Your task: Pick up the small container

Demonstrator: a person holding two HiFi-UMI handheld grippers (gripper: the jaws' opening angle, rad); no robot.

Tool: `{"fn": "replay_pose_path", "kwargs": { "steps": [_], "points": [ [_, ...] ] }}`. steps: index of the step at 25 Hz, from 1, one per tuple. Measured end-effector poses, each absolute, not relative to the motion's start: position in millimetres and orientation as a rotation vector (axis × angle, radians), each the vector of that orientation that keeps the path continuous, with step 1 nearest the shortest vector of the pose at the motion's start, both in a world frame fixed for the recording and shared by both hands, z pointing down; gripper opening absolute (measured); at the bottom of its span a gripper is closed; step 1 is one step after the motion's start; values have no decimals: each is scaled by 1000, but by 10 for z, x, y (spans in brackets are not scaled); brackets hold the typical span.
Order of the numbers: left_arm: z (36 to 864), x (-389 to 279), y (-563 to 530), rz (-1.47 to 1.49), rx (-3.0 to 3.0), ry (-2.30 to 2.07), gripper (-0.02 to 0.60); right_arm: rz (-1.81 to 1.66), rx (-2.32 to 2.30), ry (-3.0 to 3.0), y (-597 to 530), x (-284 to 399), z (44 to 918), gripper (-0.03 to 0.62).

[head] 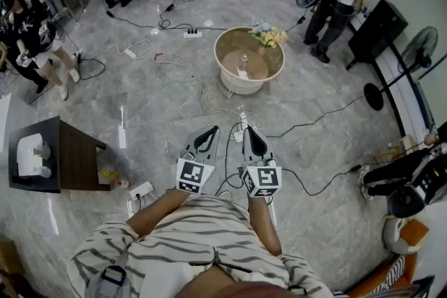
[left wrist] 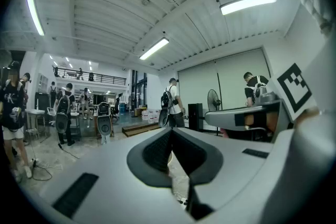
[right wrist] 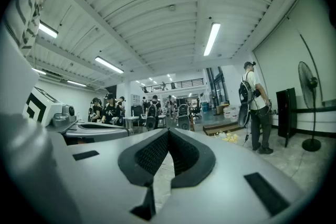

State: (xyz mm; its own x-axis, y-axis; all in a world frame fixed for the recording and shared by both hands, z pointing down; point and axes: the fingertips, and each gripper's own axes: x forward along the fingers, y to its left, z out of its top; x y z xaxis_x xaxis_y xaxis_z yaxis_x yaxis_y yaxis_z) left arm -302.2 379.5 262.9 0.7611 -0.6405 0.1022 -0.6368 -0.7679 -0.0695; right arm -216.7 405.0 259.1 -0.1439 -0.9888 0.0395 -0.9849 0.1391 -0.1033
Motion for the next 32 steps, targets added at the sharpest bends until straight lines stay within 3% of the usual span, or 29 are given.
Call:
{"fn": "replay_pose_path", "kwargs": {
  "steps": [18,32],
  "points": [
    [2901,-2576,3932,-241,-2908,1121,0,-159,-1947,2357,4106,-1675,2718,9],
    [3129,-1994,2684,-199,-2963,1127,0,-150,-1984,2370,2997,-1155,2860,9]
  ]
}}
